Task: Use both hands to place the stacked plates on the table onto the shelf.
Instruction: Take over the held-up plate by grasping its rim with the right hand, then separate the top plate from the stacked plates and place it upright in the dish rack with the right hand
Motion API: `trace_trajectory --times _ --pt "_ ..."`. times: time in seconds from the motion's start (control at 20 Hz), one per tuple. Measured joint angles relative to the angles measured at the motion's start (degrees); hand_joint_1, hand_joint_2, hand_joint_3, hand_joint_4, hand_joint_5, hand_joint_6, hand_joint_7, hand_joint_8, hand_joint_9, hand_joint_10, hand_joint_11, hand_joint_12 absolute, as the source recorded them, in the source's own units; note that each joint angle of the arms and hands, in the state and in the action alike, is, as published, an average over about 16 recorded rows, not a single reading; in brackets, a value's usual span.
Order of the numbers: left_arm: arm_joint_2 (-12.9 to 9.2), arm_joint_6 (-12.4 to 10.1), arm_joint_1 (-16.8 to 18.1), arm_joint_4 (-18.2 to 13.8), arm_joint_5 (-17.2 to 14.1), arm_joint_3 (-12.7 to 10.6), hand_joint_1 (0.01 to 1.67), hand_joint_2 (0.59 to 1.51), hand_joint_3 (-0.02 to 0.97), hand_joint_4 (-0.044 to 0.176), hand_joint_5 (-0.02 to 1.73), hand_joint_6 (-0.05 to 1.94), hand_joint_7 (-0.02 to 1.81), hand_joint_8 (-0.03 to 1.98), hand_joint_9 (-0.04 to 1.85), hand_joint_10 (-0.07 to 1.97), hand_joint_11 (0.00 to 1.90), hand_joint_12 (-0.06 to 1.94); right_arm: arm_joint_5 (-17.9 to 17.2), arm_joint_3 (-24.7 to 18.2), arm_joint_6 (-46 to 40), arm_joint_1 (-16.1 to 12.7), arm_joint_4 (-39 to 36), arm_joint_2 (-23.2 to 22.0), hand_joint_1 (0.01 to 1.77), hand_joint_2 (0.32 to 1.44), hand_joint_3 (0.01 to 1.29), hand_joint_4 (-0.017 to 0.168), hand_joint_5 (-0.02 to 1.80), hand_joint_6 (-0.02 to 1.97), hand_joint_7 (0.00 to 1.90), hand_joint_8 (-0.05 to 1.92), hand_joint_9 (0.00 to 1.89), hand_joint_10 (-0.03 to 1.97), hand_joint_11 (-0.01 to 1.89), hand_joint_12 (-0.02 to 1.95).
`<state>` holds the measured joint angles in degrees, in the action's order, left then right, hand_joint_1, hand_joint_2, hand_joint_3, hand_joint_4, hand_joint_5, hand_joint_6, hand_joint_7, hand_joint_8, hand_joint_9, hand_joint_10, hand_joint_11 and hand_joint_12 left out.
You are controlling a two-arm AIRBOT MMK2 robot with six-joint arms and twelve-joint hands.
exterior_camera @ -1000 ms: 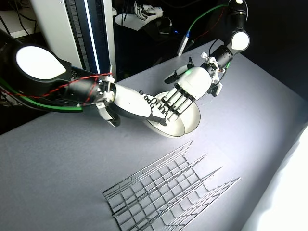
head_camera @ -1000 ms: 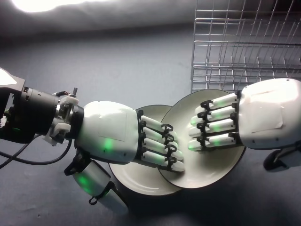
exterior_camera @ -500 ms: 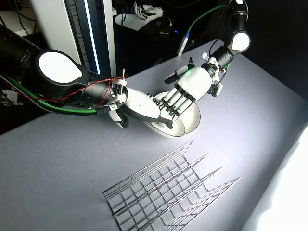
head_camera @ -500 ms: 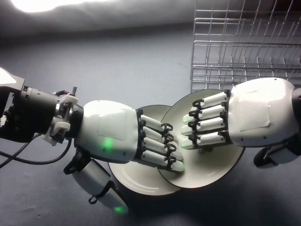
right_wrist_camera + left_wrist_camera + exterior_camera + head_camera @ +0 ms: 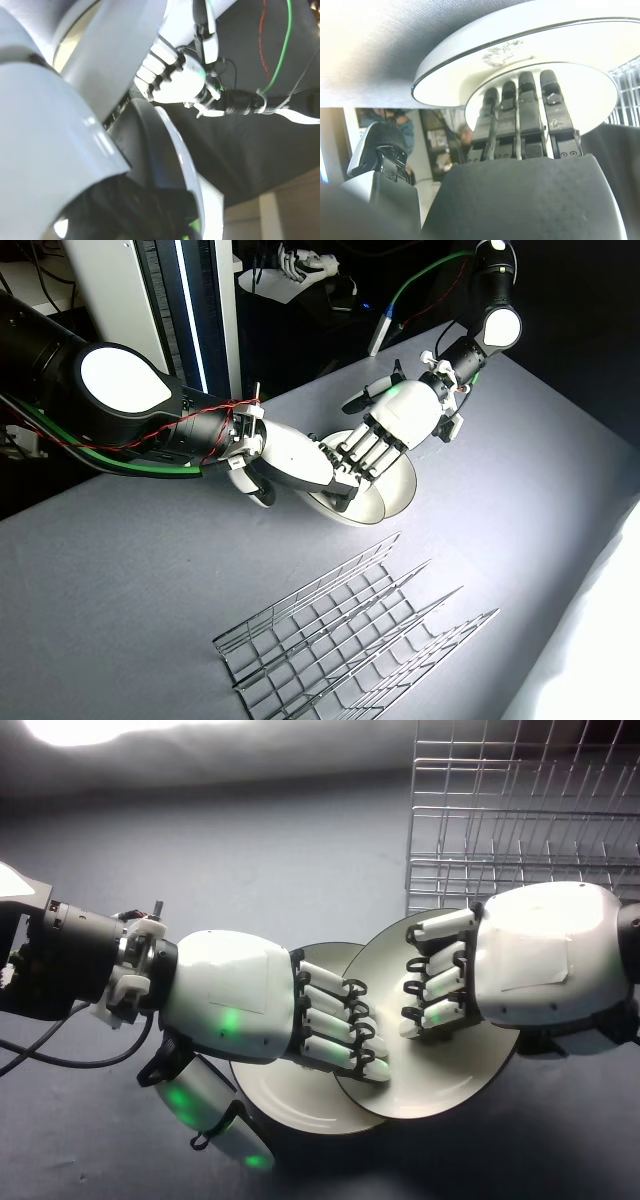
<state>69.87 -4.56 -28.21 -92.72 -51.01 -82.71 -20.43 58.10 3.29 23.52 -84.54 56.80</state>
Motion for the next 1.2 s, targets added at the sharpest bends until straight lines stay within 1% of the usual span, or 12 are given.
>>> trace_trajectory --times 0.15,0.3,0.5,0.65,0.75,0.85,0.95,1.2 --pt "0.0 -0.1 0.0 0.4 0.0 -0.2 0.01 1.164 0.003 0.000 0.19 -0.03 0.21 -0.01 0.28 -0.01 0.16 0.19 -0.5 -0.1 0.1 -0.2 0.3 0.0 1.15 1.07 0.01 -0.005 0.50 0.06 0.53 0.07 0.48 0.33 0.21 1.30" --pt "-0.3 -0.4 0.0 0.9 0.0 -0.3 0.01 1.165 0.003 0.002 0.20 -0.03 0.23 -0.01 0.28 -0.01 0.16 0.18 -1.0 -0.1 0.1 -0.5 0.6 0.1 1.18 1.06 0.01 -0.007 0.61 0.14 0.65 0.16 0.61 0.55 0.35 1.38" --pt "-1.4 -0.8 0.4 1.7 0.3 -0.2 0.01 1.166 0.003 0.005 0.21 -0.02 0.25 -0.01 0.29 0.00 0.16 0.18 -1.5 -0.4 0.2 -1.2 0.9 -0.1 1.21 1.04 0.02 -0.007 0.70 0.27 0.77 0.31 0.74 0.81 0.54 1.39" --pt "-2.8 -1.0 1.1 2.3 0.9 0.0 0.01 1.168 0.003 0.004 0.22 -0.01 0.27 -0.01 0.29 0.00 0.16 0.18 -1.7 -0.8 0.2 -1.8 1.0 -0.4 1.22 1.02 0.02 -0.008 0.76 0.39 0.83 0.43 0.82 1.00 0.68 1.38" --pt "-3.9 -1.1 1.8 2.7 1.2 0.2 0.01 1.169 0.003 0.004 0.23 -0.01 0.28 0.00 0.30 0.00 0.16 0.18 -1.8 -1.3 0.3 -2.3 1.2 -0.8 1.23 1.01 0.02 -0.008 0.77 0.47 0.86 0.50 0.86 1.11 0.73 1.37" --pt "-5.2 -1.0 2.6 2.9 1.6 0.5 0.01 1.169 0.003 0.003 0.24 0.00 0.29 0.00 0.30 0.01 0.16 0.18 -1.7 -1.8 0.2 -3.0 1.4 -1.1 1.23 1.01 0.02 -0.008 0.78 0.54 0.86 0.57 0.88 1.18 0.75 1.38" --pt "-6.8 -0.7 3.5 3.1 2.1 0.9 0.01 1.169 0.003 0.002 0.25 0.00 0.30 0.00 0.30 0.01 0.16 0.18 -1.5 -2.3 0.2 -3.8 1.6 -1.5 1.24 1.01 0.02 -0.007 0.78 0.61 0.87 0.61 0.90 1.21 0.74 1.38" --pt "-11.0 1.0 5.8 2.9 4.3 2.1 0.01 1.169 0.003 -0.002 0.26 0.01 0.31 0.01 0.31 0.02 0.17 0.18 -0.6 -3.8 0.0 -6.4 3.0 -2.5 1.27 1.01 0.01 -0.002 0.81 0.76 0.91 0.69 0.91 1.19 0.74 1.39"
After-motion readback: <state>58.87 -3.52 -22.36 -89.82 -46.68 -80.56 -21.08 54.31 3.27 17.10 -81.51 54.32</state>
